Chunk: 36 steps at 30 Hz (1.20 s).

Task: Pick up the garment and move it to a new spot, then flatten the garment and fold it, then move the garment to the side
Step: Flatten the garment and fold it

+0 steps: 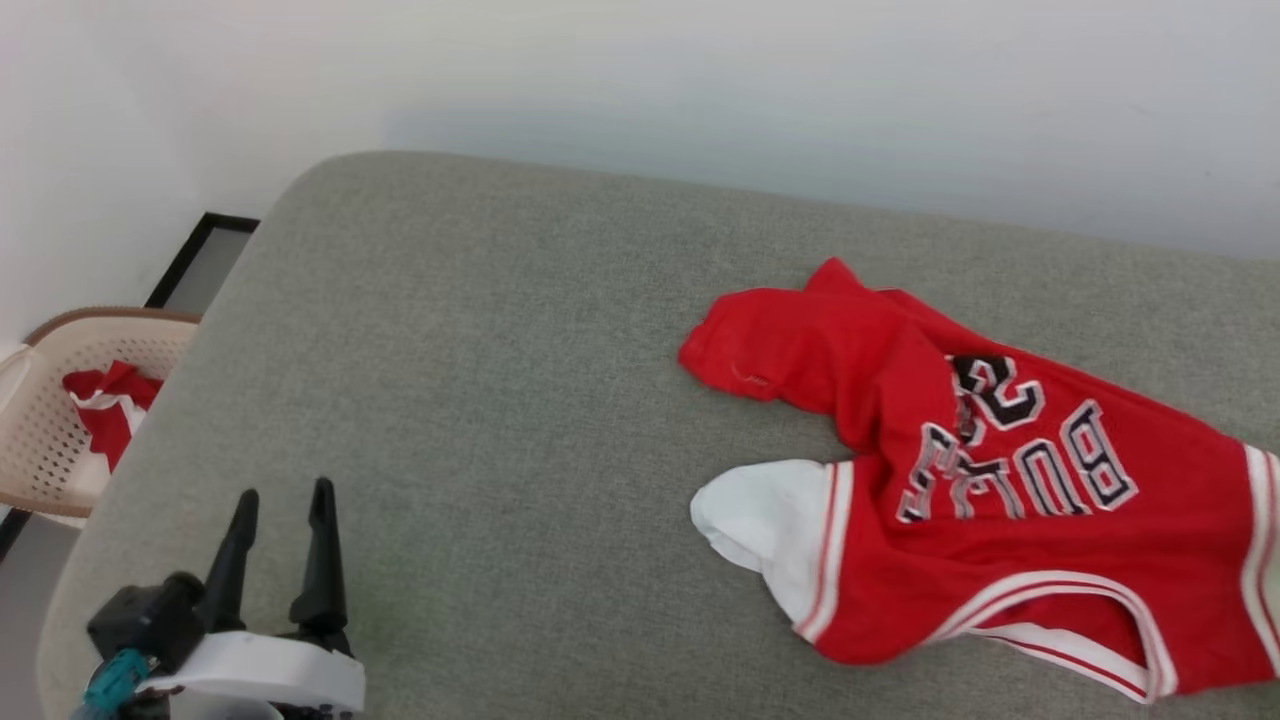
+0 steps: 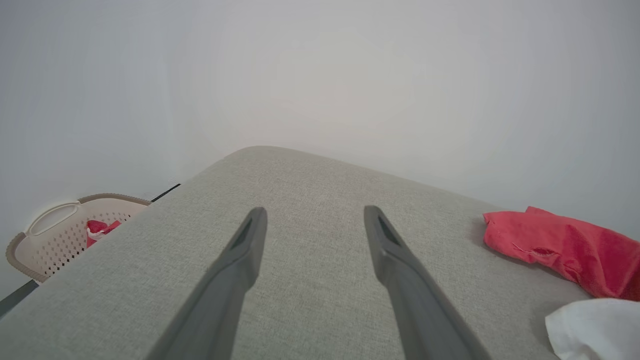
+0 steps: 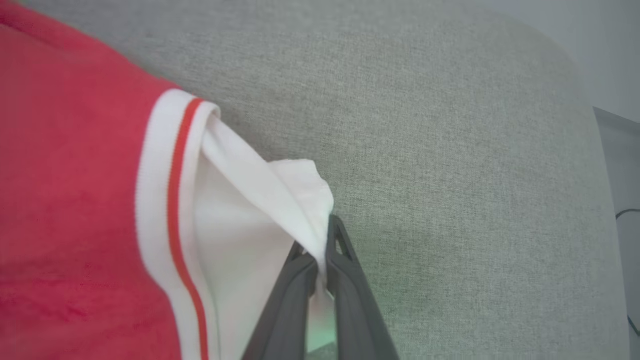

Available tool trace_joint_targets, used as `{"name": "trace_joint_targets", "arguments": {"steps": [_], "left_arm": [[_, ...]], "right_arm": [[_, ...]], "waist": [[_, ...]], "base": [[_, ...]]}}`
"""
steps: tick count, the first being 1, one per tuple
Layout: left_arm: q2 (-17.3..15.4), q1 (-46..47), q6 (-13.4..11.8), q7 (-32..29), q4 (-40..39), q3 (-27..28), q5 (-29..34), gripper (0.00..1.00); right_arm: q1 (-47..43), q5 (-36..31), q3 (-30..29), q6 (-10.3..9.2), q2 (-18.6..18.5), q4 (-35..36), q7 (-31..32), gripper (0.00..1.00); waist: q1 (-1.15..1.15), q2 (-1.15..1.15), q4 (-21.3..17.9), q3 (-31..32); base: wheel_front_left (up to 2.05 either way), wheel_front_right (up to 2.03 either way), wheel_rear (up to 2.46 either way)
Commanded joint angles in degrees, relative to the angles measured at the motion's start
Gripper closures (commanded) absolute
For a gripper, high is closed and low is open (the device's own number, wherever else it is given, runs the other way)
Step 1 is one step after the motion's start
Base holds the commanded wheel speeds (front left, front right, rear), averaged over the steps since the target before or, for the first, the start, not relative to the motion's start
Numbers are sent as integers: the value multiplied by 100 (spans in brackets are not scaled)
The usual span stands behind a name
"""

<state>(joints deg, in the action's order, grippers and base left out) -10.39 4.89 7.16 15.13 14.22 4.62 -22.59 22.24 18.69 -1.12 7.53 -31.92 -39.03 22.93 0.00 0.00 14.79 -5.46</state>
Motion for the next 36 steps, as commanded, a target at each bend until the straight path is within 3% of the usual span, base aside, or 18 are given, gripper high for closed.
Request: {"name": "trace_joint_targets", "arguments": {"steps": [1, 7, 8, 9, 11, 12, 13, 24, 30, 36], "left_arm": [[-21, 74, 41, 0, 18, -29, 45, 0], [-51, 207, 33, 0, 71, -154, -20, 0], [-76, 224, 34, 0, 77, -176, -22, 0], [-94, 235, 34, 0, 89, -192, -27, 0], [-139, 255, 35, 0, 99, -218, -52, 0], [-169, 264, 35, -11, 101, -238, -41, 0], [-197, 267, 36, -23, 96, -253, -42, 0], [-606, 154, 37, -615, -356, -513, -358, 0], [-1000, 306, 38, -1577, -845, -883, -984, 0], [-1388, 678, 38, -2838, -1110, -1236, -1659, 0]], "right_arm": [[76, -72, -42, -8, -38, -168, -63, 100], [387, -244, -75, -8, 88, -1010, -349, 100], [448, -270, -56, -8, 111, -1116, -380, 88], [520, -262, -36, -8, 159, -1219, -403, 69], [671, -283, 37, -8, 221, -1362, -415, 47], [741, -303, 90, -8, 247, -1419, -404, 15], [809, -306, 129, -8, 271, -1456, -396, 0], [1209, -46, 780, -8, 390, -1198, -399, 0], [1045, 92, 938, -8, 457, -532, -1059, 0], [644, 28, 726, -8, 698, 292, -1917, 0]], "waist": [[0, 0, 19, -33], [0, 0, 23, -108], [0, 0, 9, -114], [0, 0, -12, -114], [0, 0, -78, -100], [0, 0, -114, -86], [0, 0, -157, -67], [0, 0, -789, 206], [0, 0, -1247, 328], [0, 0, -1658, 373]], "base": [[0, 0, 0], [0, 0, 0], [0, 0, 0], [0, 0, 0], [0, 0, 0], [0, 0, 0], [0, 0, 0], [0, 0, 0], [0, 0, 0], [0, 0, 0]]}}
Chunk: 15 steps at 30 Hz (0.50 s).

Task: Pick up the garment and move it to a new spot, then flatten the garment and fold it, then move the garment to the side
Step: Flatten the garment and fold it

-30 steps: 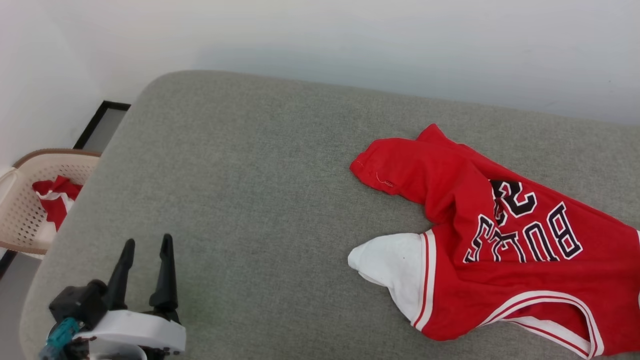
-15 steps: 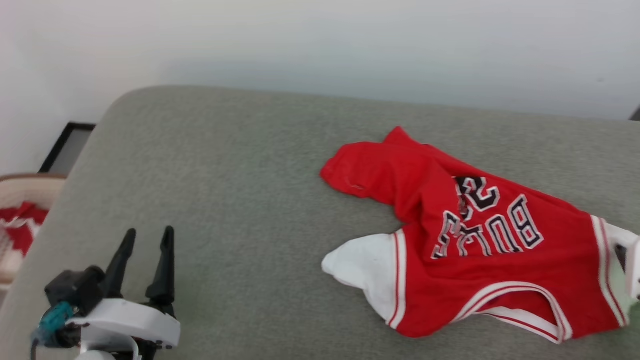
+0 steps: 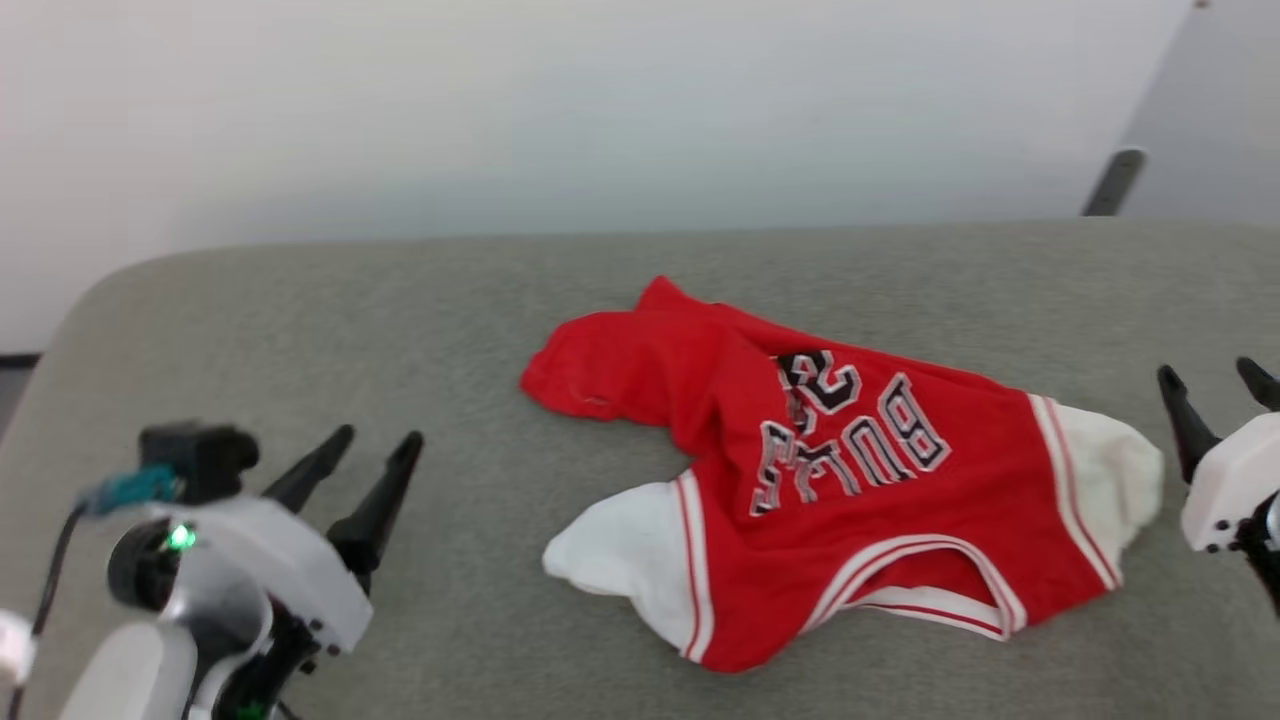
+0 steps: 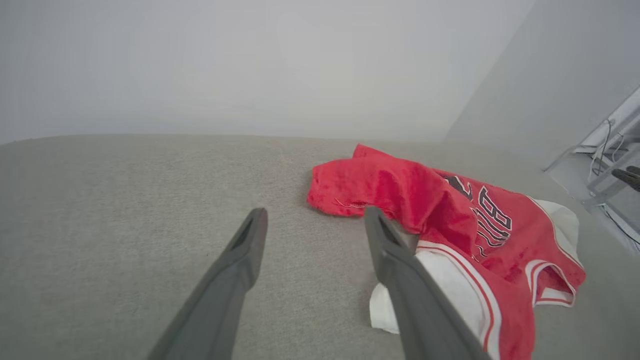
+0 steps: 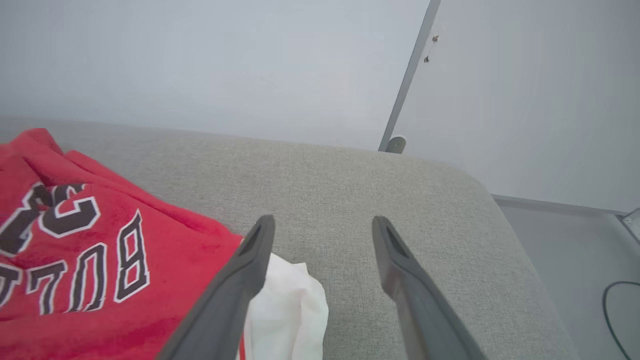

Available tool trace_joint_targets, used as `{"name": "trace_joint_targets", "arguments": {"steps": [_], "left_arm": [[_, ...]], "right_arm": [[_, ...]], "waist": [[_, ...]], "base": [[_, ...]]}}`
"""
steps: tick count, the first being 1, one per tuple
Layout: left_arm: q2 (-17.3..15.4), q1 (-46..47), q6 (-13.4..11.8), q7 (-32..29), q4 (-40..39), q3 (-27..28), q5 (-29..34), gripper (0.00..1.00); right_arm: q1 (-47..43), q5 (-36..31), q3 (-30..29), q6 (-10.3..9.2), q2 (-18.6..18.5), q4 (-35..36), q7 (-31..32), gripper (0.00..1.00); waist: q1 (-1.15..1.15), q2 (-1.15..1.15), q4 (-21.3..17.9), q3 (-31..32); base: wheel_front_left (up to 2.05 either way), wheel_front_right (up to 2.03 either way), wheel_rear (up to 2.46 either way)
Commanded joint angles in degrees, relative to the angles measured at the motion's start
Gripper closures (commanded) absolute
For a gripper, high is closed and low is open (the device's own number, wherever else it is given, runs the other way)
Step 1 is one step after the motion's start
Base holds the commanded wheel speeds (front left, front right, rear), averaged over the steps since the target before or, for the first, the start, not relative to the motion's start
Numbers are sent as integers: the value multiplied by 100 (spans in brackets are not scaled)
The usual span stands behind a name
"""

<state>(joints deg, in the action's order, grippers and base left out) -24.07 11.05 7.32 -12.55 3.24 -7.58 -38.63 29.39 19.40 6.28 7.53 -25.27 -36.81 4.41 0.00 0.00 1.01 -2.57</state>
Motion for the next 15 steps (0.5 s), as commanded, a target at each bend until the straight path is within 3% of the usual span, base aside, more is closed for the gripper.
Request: {"name": "trace_joint_targets", "arguments": {"steps": [1, 5, 9, 15], "left_arm": [[-60, 149, 22, -297, -25, -75, -157, 0], [-130, 471, -6, -1187, 63, -263, -527, 0], [-104, 731, -191, -2105, 274, -484, -825, 0], [-120, 980, -357, -2935, 668, -735, -996, 0]], "right_arm": [[-153, -63, -75, -8, 91, 201, -176, 0], [-509, -197, -359, -8, 367, 740, -465, 0], [-850, -472, -672, -7, 641, 1332, -624, 0], [-1326, -768, -954, -8, 1097, 2283, -838, 0]], "waist": [[0, 0, -348, 84], [0, 0, -608, 58], [0, 0, -852, -36], [0, 0, -1210, -262]], "base": [[0, 0, 0], [0, 0, 0], [0, 0, 0], [0, 0, 0]]}}
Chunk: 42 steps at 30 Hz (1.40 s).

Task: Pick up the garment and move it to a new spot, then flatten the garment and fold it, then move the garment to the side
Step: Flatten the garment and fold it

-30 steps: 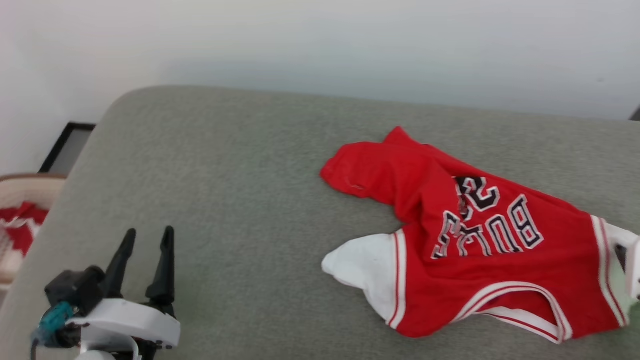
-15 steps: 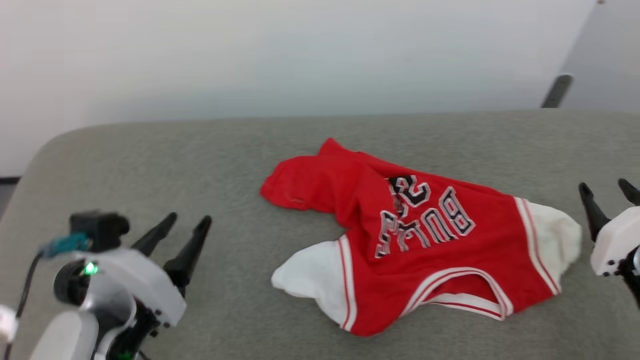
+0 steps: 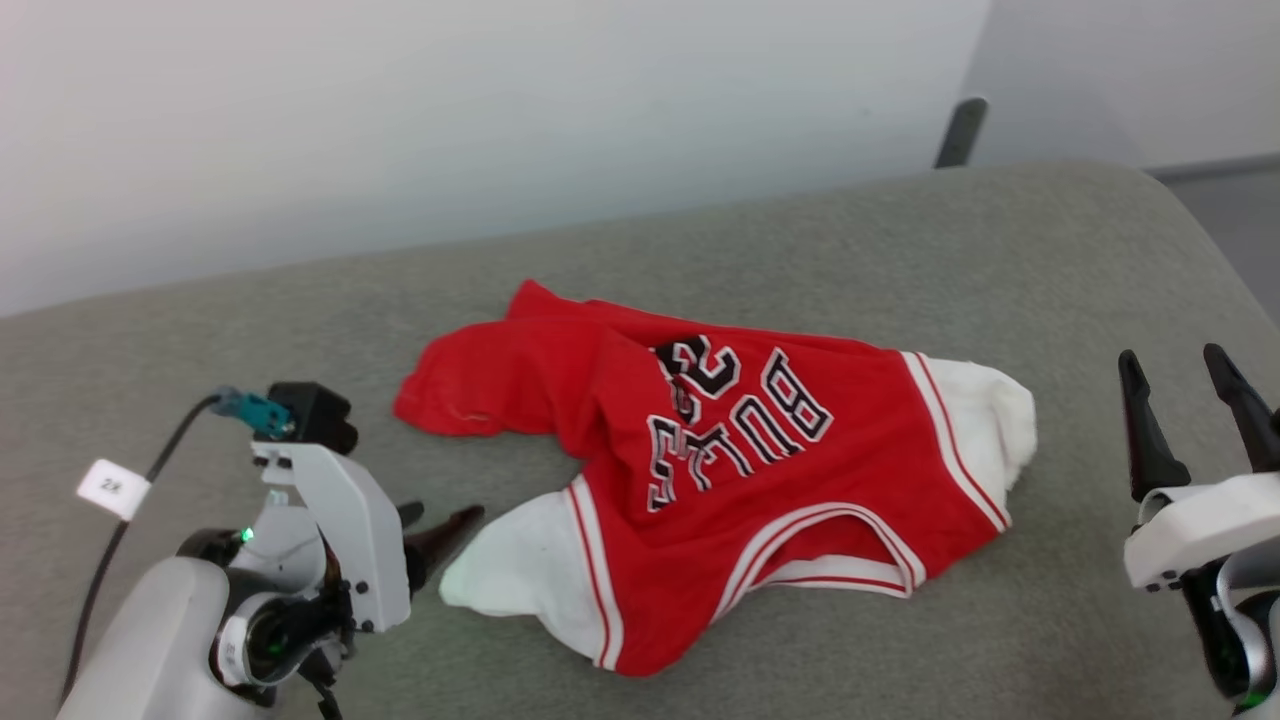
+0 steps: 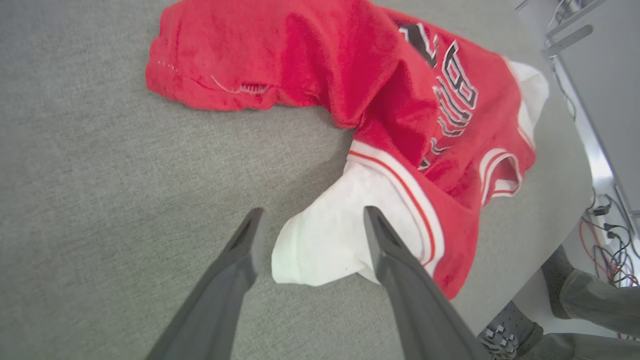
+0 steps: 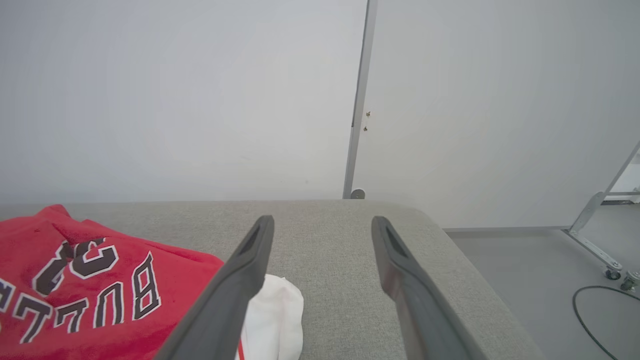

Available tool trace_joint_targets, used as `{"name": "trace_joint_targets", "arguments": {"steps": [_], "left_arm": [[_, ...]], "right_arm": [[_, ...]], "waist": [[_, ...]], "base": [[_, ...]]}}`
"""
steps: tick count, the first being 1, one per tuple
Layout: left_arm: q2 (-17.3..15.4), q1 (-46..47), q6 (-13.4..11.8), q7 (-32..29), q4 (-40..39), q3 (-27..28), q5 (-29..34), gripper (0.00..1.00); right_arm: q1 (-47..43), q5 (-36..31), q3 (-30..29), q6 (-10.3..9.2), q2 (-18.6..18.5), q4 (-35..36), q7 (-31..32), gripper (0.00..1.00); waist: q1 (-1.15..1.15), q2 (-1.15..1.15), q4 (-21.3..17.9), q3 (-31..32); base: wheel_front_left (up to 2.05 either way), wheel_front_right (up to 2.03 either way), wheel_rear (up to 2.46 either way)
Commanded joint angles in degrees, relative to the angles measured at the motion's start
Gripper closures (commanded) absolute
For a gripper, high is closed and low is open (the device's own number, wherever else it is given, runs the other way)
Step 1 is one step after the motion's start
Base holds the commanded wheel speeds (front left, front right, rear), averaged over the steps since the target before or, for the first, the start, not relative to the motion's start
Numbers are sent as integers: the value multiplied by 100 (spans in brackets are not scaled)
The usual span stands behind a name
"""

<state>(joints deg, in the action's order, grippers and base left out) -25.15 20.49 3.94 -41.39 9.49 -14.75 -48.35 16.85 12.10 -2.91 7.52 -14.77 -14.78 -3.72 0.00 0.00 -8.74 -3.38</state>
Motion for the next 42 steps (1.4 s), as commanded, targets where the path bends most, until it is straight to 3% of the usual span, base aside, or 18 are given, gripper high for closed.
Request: {"name": "trace_joint_targets", "arguments": {"steps": [1, 10, 19, 20, 21, 26, 42], "left_arm": [[-14, 78, -39, -141, 118, -50, -33, 0], [3, 183, -293, -660, 832, -112, -183, 0], [-42, 218, -259, -660, 1717, -320, 26, 0], [6, 219, -210, -684, 1799, -331, -33, 54], [64, 225, -187, -698, 1875, -315, -108, 100], [79, 351, -95, -632, 1928, -324, -128, 100], [-1067, 316, -200, -522, 1186, 19, 196, 100]], "right_arm": [[-145, -70, -82, -6, 135, 213, -39, 0], [-505, -256, -317, -6, 588, 919, -99, 0], [-513, -302, -441, -6, 766, 1184, 25, 0], [-499, -306, -453, -6, 772, 1205, 30, 0], [-488, -314, -460, -6, 781, 1228, 35, 0], [-478, -301, -514, -6, 749, 1267, 52, 0], [-706, -371, -525, -6, 640, 1362, 195, 0]], "waist": [[0, 0, -280, -216], [0, 0, -564, -465], [0, 0, -592, -646], [0, 0, -587, -660], [0, 0, -580, -672], [0, 0, -497, -683], [0, 0, -141, -365]], "base": [[0, 0, 0], [0, 0, 0], [0, 0, 0], [0, 0, 0], [0, 0, 0], [0, 0, 0], [0, 0, 0]]}}
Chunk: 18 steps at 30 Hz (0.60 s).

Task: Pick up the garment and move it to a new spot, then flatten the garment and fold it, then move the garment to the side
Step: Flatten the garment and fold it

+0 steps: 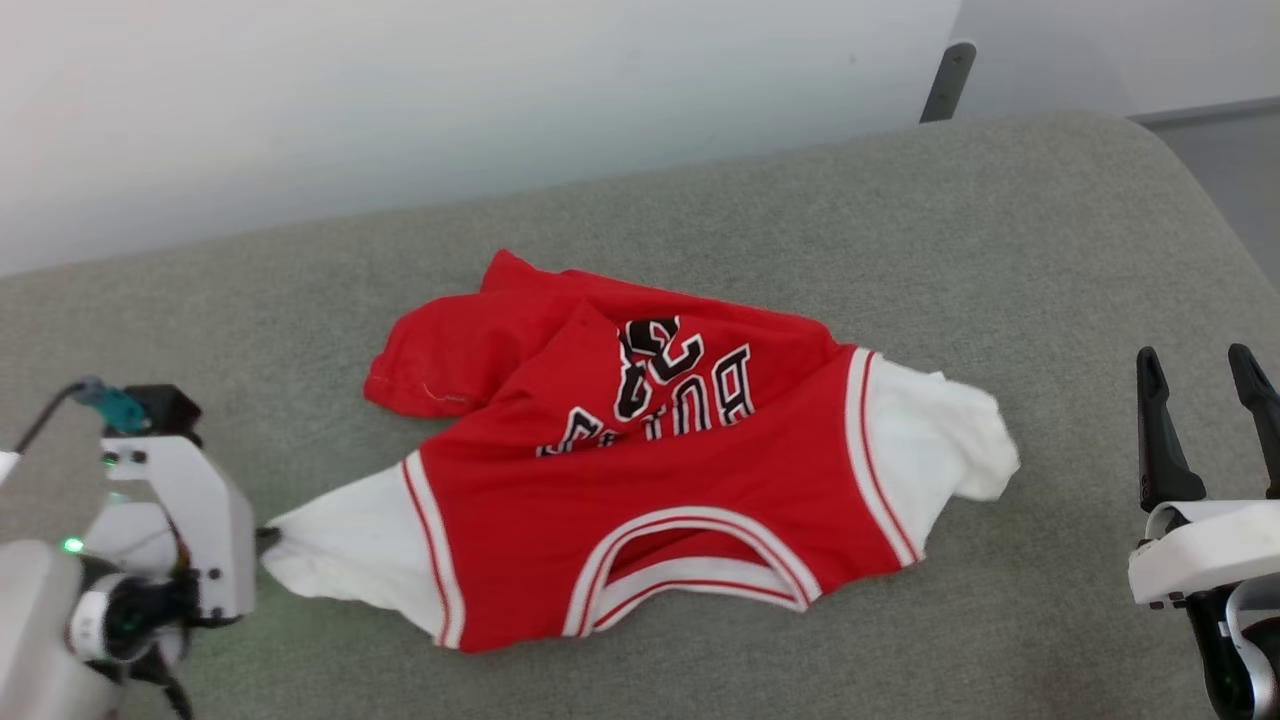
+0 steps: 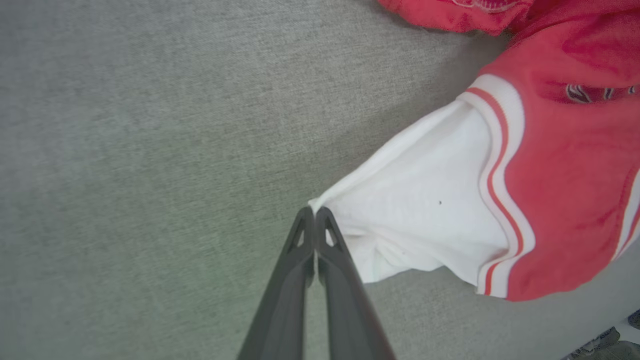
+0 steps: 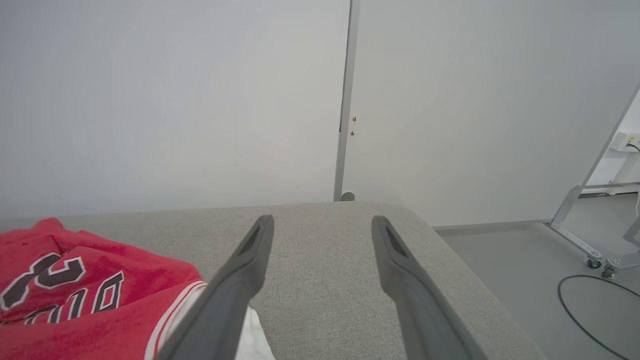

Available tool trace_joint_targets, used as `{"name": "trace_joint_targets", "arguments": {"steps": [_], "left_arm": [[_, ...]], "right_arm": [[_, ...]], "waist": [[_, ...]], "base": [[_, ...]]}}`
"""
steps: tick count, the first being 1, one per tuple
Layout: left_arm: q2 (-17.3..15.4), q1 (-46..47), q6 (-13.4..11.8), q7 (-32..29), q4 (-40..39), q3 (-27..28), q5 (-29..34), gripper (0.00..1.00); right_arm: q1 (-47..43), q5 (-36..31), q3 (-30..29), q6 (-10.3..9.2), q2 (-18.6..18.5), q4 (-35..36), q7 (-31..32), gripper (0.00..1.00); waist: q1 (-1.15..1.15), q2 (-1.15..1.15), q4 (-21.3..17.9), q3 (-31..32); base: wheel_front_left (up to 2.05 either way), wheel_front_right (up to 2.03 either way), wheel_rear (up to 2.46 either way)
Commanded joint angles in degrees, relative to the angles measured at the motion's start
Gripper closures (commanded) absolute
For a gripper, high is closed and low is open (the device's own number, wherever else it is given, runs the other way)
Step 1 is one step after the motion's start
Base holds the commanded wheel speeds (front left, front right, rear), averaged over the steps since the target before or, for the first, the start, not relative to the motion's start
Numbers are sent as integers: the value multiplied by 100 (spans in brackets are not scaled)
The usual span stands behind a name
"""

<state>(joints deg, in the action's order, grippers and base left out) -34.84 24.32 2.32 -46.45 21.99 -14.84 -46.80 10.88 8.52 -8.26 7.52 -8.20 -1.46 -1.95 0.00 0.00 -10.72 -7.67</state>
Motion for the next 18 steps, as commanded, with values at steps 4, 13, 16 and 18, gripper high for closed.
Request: {"name": "trace_joint_targets", "arguments": {"steps": [4, 13, 16, 18], "left_arm": [[-444, -127, -112, -106, -289, 80, 178, 100], [-706, -387, -309, -193, -554, 94, 279, 100], [-582, -515, -307, -69, -443, 61, 243, 100], [-499, -545, -268, 64, -320, 34, 252, 100]], "right_arm": [[-111, -6, 35, -6, -56, 64, 74, 0], [-196, 45, 55, -6, -73, 113, 148, 0], [-207, 38, 81, -7, -42, 114, 166, 0], [-191, 42, 98, -6, -28, 115, 172, 0]], "waist": [[0, 0, 86, 120], [0, 0, 102, 166], [0, 0, 89, 152], [0, 0, 75, 132]], "base": [[0, 0, 0], [0, 0, 0], [0, 0, 0], [0, 0, 0]]}}
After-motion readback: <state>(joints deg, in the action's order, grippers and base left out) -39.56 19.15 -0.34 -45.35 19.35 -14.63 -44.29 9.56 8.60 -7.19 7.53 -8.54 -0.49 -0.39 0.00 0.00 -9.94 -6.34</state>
